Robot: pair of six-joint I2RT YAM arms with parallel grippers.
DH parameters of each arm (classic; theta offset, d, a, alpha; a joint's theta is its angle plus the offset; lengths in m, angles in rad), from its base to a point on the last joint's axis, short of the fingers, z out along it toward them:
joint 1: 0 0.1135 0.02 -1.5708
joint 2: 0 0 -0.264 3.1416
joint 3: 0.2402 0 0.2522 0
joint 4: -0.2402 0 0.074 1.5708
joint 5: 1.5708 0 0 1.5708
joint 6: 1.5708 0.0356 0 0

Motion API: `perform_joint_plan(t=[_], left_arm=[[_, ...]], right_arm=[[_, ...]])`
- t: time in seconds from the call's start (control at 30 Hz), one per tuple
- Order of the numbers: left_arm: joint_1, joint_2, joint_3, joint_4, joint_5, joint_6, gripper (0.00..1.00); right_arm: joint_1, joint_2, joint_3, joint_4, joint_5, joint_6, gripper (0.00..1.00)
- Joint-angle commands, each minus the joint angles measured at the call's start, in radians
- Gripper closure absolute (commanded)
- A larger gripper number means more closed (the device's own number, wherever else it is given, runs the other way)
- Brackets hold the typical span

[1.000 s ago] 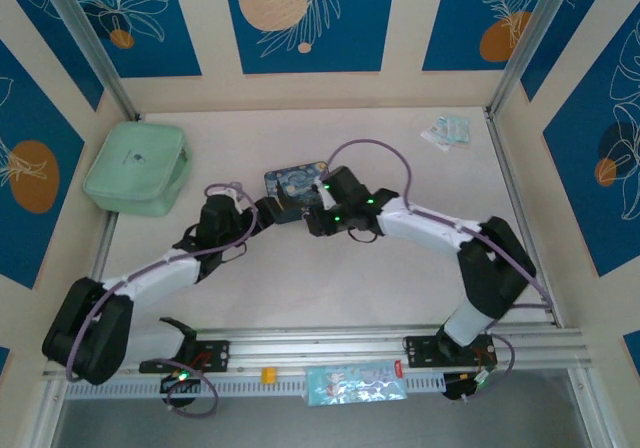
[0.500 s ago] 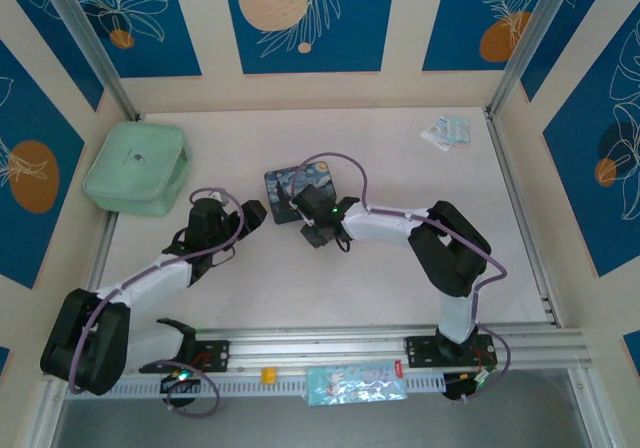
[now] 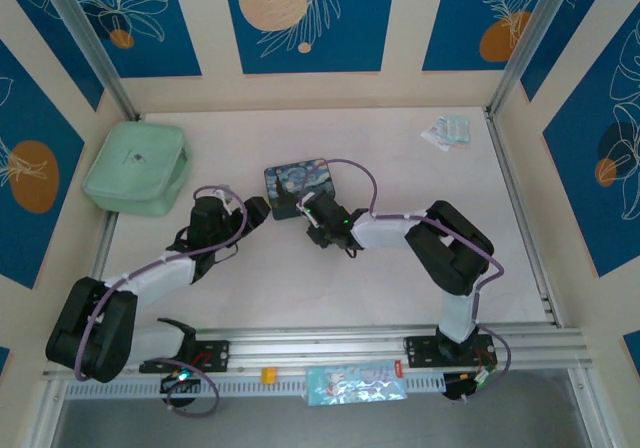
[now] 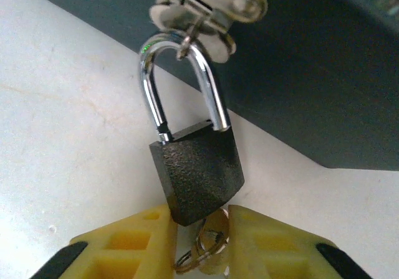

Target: Unlock a padlock with a key

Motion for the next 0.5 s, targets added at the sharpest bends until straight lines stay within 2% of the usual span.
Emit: perform_joint_plan(t=[0.0,0.2,0.37,0.47], left_arm=[[0.016,-0.006,0.009,0.016,0.029,0.018,0.14],[0.023,-0.017,0.004,0.026,0.023,0.015,0.14],[0.029,-0.009,0.007,0.032,0.034,0.015,0.14],[0.032,-0.003,0.008,0.039,0.038,0.013,0.14]], right_arm=[[-0.008,0.005,-0.031,0.098,0.000,-0.027,0.77],[-0.016,0.003,-0.037,0.164,-0.014,-0.084,0.77],[-0.040,0.016,-0.028,0.180,-0.026,-0.073,0.67],[-0.043,0.023,-0.026,0.190,-0.039,-0.074,0.65]])
